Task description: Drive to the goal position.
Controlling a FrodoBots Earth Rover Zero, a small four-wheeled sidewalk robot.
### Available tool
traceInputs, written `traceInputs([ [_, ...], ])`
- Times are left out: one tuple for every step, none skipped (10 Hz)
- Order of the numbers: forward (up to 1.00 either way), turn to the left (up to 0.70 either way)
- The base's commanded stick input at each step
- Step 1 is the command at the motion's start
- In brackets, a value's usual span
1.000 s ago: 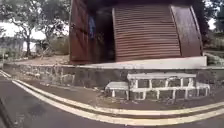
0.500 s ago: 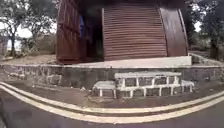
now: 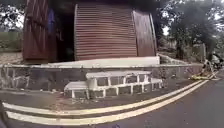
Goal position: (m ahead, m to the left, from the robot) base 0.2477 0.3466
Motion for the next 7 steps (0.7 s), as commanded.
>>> traceInputs([
  [0.0, -0.47],
  [0.0, -0.47],
  [0.0, -0.47],
  [0.0, -0.4],
  [0.0, -0.3],
  [0.0, -0.2],
  [0.0, -0.1],
])
